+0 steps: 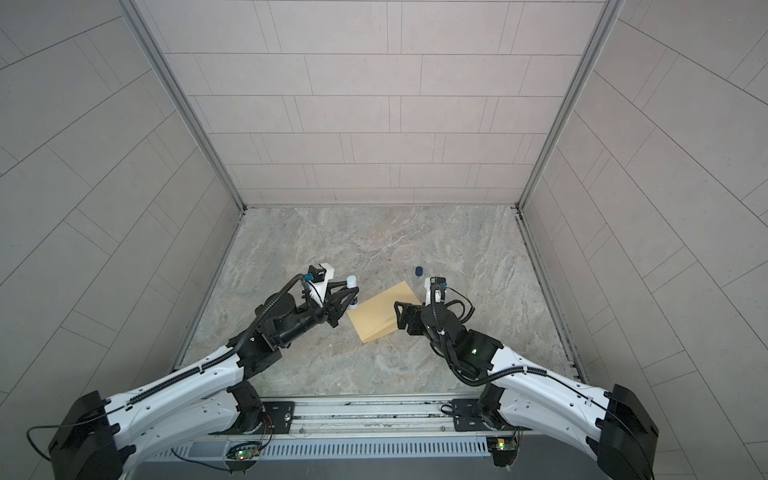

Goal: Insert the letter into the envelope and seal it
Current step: 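Lower the open right gripper to the envelope edge nearest it, then grasp the envelope edge with the right gripper and turn the envelope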

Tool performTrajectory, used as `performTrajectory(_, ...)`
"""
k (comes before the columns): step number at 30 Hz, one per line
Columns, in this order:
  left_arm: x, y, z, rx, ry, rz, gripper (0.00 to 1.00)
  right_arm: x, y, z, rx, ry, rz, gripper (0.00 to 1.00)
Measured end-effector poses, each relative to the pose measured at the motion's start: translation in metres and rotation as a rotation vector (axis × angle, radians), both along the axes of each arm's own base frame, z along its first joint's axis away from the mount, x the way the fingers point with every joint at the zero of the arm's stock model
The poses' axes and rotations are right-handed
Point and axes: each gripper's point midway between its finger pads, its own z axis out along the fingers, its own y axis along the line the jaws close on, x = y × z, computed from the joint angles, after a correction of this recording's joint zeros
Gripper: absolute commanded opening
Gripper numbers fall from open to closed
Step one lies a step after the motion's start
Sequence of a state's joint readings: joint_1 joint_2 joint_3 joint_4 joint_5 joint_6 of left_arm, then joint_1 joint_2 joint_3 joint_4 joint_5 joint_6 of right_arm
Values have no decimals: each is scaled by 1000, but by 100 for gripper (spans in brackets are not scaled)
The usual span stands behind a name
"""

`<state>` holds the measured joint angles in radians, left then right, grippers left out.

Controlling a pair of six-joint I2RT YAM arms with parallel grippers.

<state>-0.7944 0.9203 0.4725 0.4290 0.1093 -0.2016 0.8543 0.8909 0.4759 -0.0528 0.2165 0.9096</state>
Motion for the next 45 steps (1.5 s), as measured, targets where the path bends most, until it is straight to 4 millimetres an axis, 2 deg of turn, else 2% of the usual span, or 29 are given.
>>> performTrajectory(6,0,0,0,1,0,3,0,-1,2,-40,1,162,-72,82)
performTrajectory(8,1,1,0,1,0,5,0,-2,3,-47,14,199,-91,76)
performTrajectory(10,1,1,0,1,0,6,0,-3,4,-52,31,225,-106,69)
performTrajectory(17,1,1,0,2,1,6,0,-6,8,-68,115,294,-153,55)
performTrajectory(31,1,1,-3,3,7,8,0,-1,27,-94,209,384,-183,33)
performTrajectory(34,1,1,-3,4,9,8,0,0,28,-101,220,407,-191,24)
performTrajectory(39,1,1,-5,5,13,9,0,1,28,-111,222,441,-194,0)
performTrajectory(45,1,4,-7,15,21,22,0,5,22,-113,189,451,-165,0)
